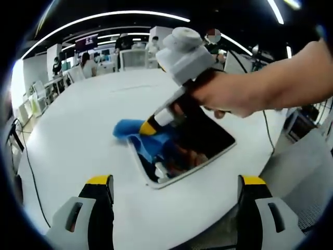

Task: Wipe the mirror surface with the cleaning cloth until all visible marks leave the cleaned area.

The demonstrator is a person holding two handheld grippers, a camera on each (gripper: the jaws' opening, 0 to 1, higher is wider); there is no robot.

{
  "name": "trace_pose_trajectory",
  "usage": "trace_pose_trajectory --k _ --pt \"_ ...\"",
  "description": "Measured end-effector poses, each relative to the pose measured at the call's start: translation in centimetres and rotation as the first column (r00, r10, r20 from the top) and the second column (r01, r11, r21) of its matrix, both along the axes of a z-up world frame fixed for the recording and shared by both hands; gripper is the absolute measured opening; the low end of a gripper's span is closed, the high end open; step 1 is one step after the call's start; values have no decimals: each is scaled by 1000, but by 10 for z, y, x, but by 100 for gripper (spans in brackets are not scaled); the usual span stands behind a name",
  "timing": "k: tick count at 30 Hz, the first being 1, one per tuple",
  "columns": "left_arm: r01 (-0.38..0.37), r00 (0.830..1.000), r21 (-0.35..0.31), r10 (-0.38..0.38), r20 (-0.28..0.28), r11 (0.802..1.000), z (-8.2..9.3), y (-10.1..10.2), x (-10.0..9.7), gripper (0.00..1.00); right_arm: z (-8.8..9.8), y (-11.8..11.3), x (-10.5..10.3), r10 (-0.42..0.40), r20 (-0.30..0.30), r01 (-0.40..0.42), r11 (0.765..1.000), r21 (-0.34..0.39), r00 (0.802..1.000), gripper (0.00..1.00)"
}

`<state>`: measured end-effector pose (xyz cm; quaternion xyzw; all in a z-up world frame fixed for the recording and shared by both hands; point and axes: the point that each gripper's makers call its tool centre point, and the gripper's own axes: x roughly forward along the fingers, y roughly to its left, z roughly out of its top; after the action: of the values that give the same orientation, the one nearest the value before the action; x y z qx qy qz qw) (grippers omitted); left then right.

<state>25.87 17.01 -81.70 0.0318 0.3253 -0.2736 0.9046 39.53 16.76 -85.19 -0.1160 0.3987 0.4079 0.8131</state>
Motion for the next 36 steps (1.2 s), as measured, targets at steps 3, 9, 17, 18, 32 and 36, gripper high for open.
trace_pose_trajectory --k 3,9,17,18,32,36 --pt "4 1000 2 -4 -7 1000 -1 -1 -1 99 0 1 3 24 11 -24 1000 -12 1000 3" --pt "6 1000 3 -6 -9 1000 -2 0 0 99 -1 2 13 36 2 -36 999 -7 999 3" --pt "9 1000 4 -9 -13 1000 -3 -1 -1 99 -6 3 29 63 -20 -63 998 -19 998 3" --pt "10 1000 5 -10 -14 1000 -3 -1 -1 99 -5 3 29 63 -21 -63 998 -18 998 3" --pt "8 1000 10 -8 -17 1000 -3 0 -1 99 -7 3 30 79 -20 -79 997 -23 997 3" --pt "7 1000 10 -7 -16 1000 -3 0 -2 99 -6 3 29 83 -20 -83 996 -24 996 3"
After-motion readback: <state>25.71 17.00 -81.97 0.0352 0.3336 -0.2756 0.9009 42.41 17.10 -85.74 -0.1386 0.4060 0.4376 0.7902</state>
